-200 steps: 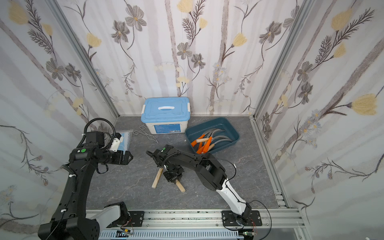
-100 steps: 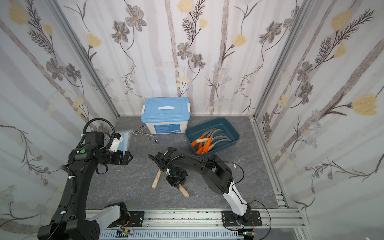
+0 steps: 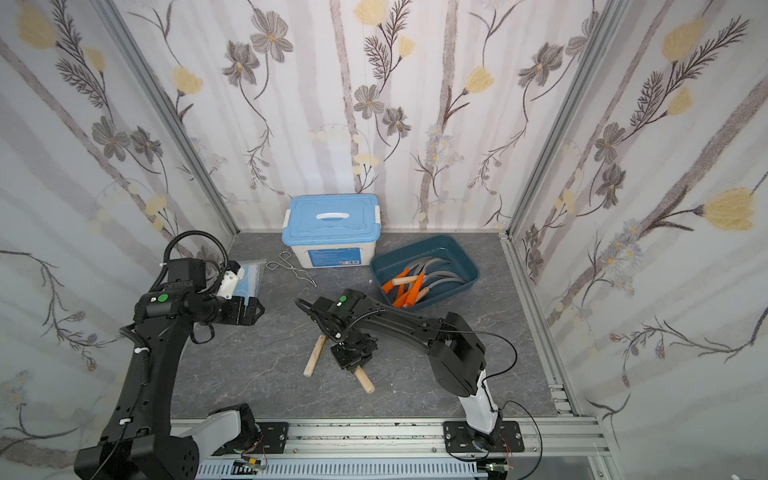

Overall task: Put small sickles into storage boxes
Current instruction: Pick up the sickle at the center of the board.

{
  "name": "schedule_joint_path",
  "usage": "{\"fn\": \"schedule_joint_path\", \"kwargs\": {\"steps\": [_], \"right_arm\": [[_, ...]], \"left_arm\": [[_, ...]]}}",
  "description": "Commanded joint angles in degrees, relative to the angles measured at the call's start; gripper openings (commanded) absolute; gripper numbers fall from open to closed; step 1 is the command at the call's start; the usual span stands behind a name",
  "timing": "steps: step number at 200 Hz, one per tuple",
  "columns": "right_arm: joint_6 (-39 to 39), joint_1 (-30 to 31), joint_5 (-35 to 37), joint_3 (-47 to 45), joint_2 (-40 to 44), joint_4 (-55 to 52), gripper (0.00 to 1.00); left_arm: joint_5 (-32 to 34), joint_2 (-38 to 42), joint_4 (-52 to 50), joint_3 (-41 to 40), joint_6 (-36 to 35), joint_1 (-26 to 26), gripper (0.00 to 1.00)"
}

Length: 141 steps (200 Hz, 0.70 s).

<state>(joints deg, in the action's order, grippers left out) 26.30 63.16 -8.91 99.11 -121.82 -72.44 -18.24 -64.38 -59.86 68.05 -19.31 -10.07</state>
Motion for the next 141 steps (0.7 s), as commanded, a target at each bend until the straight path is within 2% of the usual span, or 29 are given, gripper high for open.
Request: {"fn": "schedule_joint_path", "kwargs": {"steps": [1,54,109,112,141], "right_arm": [[2.5,-0.5,0.9,1.0,1.9,1.0,0.07],[8.1,-7.1,3.4,0.8,9.2,5.5,0.07],[12.2,-18.4,6.1,0.9,14.0,12.2,0.08],[12.3,-20.3,6.2,0.9,14.2,12.6,0.08],[13.2,-26.6,6.8,0.9,14.0,15.9,0.08]], "left_arm": [[-0.1,-0.6,-0.7,1.5,-0.4,0.0,1.0],[0.4,-2.5,-2.1,5.1,-0.8,0.2,1.0],[1.9,-3.1,-3.4,7.1,-1.5,1.1,1.0],[2.0,-3.1,-3.3,7.1,-1.6,1.1,1.0],[2.4,-3.0,-3.7,7.1,-1.9,1.7,1.0]]}}
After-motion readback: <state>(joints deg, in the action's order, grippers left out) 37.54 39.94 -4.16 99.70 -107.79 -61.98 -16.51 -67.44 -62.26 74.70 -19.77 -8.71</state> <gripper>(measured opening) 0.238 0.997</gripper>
